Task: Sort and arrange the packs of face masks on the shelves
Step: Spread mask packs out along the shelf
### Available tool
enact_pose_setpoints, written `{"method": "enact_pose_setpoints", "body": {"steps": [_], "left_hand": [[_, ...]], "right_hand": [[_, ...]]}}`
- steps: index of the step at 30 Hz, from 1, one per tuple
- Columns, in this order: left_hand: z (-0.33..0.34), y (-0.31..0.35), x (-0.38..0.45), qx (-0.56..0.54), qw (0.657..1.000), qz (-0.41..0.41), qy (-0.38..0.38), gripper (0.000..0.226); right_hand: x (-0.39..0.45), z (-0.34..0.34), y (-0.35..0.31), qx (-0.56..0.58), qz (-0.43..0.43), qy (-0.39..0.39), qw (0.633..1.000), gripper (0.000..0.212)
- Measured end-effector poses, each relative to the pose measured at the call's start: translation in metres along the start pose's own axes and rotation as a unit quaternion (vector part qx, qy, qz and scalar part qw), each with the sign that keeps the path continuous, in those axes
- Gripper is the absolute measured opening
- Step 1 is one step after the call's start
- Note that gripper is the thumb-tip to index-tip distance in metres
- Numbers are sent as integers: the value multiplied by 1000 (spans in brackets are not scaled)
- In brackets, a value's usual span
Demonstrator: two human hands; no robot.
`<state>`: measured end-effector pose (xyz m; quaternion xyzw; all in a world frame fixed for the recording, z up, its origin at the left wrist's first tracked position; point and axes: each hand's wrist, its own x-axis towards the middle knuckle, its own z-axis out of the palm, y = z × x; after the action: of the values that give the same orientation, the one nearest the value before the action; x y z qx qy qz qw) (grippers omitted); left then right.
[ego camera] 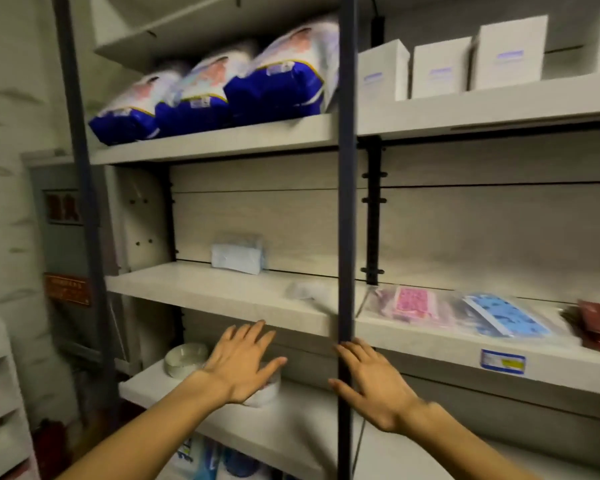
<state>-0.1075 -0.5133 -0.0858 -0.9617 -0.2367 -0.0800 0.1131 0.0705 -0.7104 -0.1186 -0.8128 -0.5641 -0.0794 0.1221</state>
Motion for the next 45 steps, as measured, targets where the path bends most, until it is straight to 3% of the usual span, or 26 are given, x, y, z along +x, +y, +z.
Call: {"method": "enact_pose_setpoints", "body": {"steps": [3,5,9,14,18,23,28,36,45], "left_hand": [[4,-43,2,-2,999,-37,2,90],[6,-65,9,-5,999,-48,5,100],[14,-105,42,2,998,-59,6,123],[17,-161,103,13,998,-59,10,116],[14,-214,165,21,997,-70,6,115],[34,-266,235,26,995,-91,19,76],[62,-310,283,28,995,-96,-7,71],[100,-368,366,-20,996,-92,6,77],[134,-415,445,-152,981,-106,48,106]], "right_hand": [[37,6,-32,13,-18,-3,1000,80],[64,11,-46,21,-31,9,999,71],[131,20,-60,28,-23,28,999,70],[238,24,-59,43,21,69,996,70],[324,31,-47,63,73,52,994,73],[413,41,-29,111,128,32,985,69],[473,53,-24,110,152,24,982,65],[535,81,-21,126,205,44,970,69],[572,103,-24,161,275,125,940,73]]}}
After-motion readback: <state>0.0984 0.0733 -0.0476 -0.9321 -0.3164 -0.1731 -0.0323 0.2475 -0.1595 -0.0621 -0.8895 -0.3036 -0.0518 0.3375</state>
